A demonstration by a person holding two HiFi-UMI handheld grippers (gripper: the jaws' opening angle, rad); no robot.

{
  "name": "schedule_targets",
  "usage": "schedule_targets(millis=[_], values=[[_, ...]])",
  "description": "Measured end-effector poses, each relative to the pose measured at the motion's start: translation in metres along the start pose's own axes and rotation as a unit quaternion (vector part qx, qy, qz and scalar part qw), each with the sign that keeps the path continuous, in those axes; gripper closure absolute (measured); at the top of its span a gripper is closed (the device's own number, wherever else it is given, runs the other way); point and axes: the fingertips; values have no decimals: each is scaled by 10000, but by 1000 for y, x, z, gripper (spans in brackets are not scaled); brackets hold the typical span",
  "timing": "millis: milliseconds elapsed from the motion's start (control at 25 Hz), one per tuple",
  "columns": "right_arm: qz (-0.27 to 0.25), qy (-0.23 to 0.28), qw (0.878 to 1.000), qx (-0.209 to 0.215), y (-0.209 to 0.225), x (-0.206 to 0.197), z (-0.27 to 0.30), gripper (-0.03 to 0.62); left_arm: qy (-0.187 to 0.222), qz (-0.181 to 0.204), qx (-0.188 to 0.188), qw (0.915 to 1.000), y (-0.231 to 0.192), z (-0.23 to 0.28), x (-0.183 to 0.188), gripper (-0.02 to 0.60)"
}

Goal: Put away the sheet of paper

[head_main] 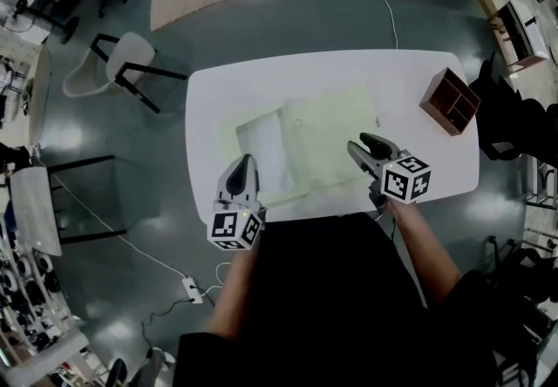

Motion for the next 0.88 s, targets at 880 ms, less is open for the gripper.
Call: schedule_targets(millis=[880], values=[[-849,947,9919,-63,5,57,-100,592,547,312,418,9971,72,-21,45,578]])
Point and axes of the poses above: the fingertips, and each gripper's own axes: z forward along the fingers, y to its right, x out of its top, and after that the axes turned 7 degrees about -y, right-handed
